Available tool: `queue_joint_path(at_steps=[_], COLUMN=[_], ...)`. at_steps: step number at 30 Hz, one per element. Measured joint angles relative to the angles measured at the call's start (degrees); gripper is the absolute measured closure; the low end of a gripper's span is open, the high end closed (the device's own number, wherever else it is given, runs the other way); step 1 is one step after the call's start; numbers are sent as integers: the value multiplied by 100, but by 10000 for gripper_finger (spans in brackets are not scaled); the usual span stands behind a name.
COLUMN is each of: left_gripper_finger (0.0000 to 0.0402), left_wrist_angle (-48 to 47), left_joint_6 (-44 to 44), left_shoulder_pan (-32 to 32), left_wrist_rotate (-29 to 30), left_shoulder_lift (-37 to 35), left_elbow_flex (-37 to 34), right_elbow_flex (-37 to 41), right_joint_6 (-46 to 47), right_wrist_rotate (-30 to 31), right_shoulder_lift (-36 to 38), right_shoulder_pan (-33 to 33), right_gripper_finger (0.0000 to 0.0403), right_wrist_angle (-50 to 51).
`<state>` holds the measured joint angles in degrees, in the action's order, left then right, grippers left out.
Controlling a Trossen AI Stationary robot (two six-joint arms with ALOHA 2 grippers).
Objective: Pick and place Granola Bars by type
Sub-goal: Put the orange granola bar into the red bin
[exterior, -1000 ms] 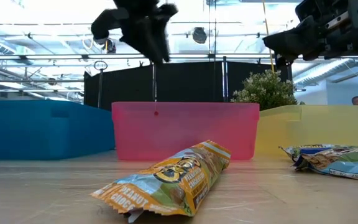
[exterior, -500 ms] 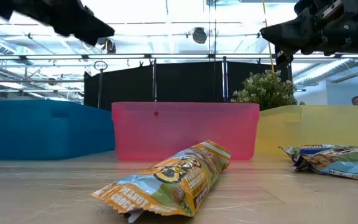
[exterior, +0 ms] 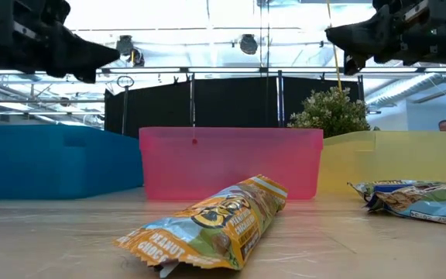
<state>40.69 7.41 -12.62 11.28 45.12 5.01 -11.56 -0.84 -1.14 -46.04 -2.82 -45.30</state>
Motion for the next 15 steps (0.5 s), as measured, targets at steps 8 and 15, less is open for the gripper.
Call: queue_joint_path(at_steps=[8,15], left_gripper_finger=[386,397], left_wrist_angle=[4,-7], left_joint_6=[-353,-524], left_shoulder_pan=[0,0], left_wrist_rotate=[425,420], left_shoulder_lift=[-7,-4], left_elbow_flex=[2,2], right_elbow_flex=[-1116,-3977], right_joint_6=[-26,-485], right_wrist_rotate=[716,1163], right_shoulder_lift=[-467,-2685], right_shoulder_pan=[-273,-1113], right_gripper_finger=[403,403], right_wrist_angle=[1092,3721])
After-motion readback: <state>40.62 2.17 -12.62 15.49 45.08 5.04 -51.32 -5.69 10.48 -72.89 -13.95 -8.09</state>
